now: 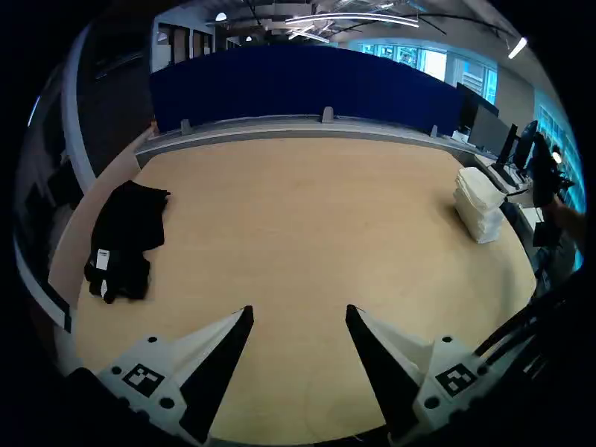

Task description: Fold towel

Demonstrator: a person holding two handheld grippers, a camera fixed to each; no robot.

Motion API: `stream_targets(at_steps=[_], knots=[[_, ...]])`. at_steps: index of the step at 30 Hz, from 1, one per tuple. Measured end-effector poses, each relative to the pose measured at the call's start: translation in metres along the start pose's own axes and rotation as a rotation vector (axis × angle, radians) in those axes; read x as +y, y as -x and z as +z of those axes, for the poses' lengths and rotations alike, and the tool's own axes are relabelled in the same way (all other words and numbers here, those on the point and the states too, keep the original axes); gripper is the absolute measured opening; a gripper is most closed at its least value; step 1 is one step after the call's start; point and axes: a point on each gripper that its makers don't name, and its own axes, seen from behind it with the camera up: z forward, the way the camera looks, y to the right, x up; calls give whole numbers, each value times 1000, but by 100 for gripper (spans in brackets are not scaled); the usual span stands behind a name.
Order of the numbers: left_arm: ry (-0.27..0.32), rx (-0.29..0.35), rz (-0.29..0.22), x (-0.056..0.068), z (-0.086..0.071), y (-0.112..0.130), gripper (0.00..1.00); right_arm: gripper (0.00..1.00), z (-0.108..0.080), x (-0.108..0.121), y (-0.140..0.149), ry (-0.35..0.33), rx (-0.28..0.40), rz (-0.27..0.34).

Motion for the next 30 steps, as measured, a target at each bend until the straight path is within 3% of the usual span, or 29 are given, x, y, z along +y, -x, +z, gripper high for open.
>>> stream_targets(at_steps=[11, 17, 30], knots=[[-6, 1, 6, 1, -6, 1, 92, 7, 15, -8, 43, 23, -43, 100], [-8, 1, 9, 3, -8, 0, 92, 7, 19, -6, 52, 40, -50, 138], [-6, 4, 11, 7, -11, -2, 92, 7, 19, -9, 58, 40, -57, 149]])
